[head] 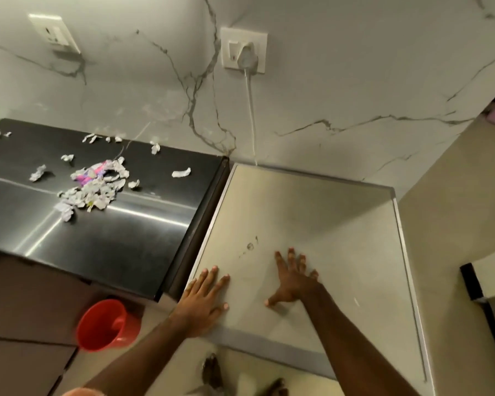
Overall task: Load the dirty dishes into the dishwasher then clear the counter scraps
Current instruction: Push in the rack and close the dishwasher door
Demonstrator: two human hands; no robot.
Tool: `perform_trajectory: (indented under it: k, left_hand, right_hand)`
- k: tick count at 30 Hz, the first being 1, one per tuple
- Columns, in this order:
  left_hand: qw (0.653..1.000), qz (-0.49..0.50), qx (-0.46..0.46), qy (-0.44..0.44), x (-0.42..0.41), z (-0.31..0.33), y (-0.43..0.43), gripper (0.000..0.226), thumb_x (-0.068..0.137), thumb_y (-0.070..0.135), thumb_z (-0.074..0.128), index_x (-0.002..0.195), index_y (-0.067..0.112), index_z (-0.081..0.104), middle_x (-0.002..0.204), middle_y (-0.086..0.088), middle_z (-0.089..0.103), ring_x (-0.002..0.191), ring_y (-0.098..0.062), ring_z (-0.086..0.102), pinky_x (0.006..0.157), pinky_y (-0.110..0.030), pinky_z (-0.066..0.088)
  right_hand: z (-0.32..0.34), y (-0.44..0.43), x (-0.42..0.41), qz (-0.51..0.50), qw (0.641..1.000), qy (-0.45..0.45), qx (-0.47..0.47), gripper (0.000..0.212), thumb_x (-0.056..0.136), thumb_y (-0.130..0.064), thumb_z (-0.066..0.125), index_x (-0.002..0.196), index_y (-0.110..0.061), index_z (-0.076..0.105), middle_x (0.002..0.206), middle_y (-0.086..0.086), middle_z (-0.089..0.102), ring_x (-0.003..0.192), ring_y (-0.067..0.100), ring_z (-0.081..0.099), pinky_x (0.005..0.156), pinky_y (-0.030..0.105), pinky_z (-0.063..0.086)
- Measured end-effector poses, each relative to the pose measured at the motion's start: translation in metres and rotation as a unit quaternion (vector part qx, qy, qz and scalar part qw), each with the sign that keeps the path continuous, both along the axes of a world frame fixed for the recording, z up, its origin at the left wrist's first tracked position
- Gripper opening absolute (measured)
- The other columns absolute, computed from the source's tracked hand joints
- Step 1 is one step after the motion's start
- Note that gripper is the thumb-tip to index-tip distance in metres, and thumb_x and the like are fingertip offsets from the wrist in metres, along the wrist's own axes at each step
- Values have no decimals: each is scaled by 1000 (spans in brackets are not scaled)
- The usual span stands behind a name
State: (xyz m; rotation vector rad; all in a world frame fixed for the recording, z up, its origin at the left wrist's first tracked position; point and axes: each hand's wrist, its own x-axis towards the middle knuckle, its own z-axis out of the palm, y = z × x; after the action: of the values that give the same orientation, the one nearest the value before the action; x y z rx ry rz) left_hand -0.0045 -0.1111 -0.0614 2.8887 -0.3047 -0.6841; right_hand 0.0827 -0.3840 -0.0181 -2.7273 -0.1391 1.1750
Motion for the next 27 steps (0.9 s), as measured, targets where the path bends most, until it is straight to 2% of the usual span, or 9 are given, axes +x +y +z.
perform_trajectory:
  k: [8, 13, 15, 17, 19, 21, 24, 25, 27]
  left_hand:
    - [999, 22, -41, -18, -76, -5, 9, 73, 101, 66, 21, 152, 45, -26, 160, 8, -38, 148, -18, -33, 125, -44, -8]
    - [997, -30, -29, -67, -121, -9, 29, 102, 95, 58, 50, 150, 38, -34, 160, 5, -38, 148, -23, -34, 124, -46, -8]
    - [995, -25, -61, -77, -135, -12, 32, 101, 96, 50, 55, 153, 38, -28, 162, 7, -34, 149, -21, -32, 121, -45, -5]
    - [979, 31, -183, -89, -144, -13, 32, 87, 97, 33, 61, 161, 34, 1, 169, 7, -14, 155, -19, -16, 120, -40, 6]
    - [920, 154, -325, -158, -150, -18, 27, 56, 97, 21, 62, 150, 24, 45, 161, 2, 33, 151, -18, 25, 119, -34, 25]
    - [822, 357, -410, -171, -154, -28, 17, 31, 97, 31, 65, 126, 23, 66, 131, 1, 61, 121, -17, 58, 104, -28, 46]
    - [622, 608, -490, -64, -149, -42, 6, 38, 89, 50, 70, 113, 21, 66, 100, -11, 68, 82, -21, 66, 74, -38, 61]
    - [584, 635, -506, -9, -148, -47, 4, 34, 94, 37, 67, 118, 13, 64, 92, -11, 67, 72, -19, 63, 61, -32, 58]
    - [585, 632, -500, 93, -144, -54, 0, 31, 99, 6, 54, 129, 1, 58, 85, -12, 63, 59, -15, 56, 43, -23, 47]
  right_hand:
    - [2, 1, -58, -35, 999, -10, -10, 102, 96, -68, 49, 159, -35, -23, 163, 1, -40, 154, 36, -26, 116, 78, 6]
    - [-14, 19, -137, -80, 996, -34, -23, 90, 99, -71, 32, 158, -35, -27, 162, 3, -41, 153, 39, -29, 113, 81, 1]
    - [-17, 27, -163, -94, 995, -35, -29, 88, 100, -72, 28, 158, -35, -27, 163, 4, -41, 153, 39, -29, 113, 81, 1]
    - [-16, 33, -179, -97, 994, -39, -36, 85, 101, -70, 26, 158, -35, -26, 163, 4, -40, 153, 39, -28, 115, 79, 0]
    - [-13, 35, -185, -105, 993, -41, -42, 83, 101, -70, 26, 159, -37, -23, 164, 1, -39, 154, 36, -27, 117, 77, 1]
    - [-12, 34, -187, -113, 992, -34, -43, 82, 101, -71, 27, 159, -39, -21, 165, -1, -38, 155, 35, -26, 117, 77, 2]
    - [-7, 38, -184, -121, 992, -9, -40, 84, 102, -68, 33, 159, -39, -21, 164, -1, -39, 154, 35, -27, 116, 78, 4]
    - [-5, 40, -183, -124, 991, 0, -41, 85, 102, -67, 34, 159, -39, -22, 163, 0, -41, 154, 36, -28, 116, 79, 5]
    - [-4, 42, -180, -128, 991, 17, -46, 86, 102, -66, 35, 158, -39, -24, 162, -1, -43, 153, 36, -29, 116, 79, 6]
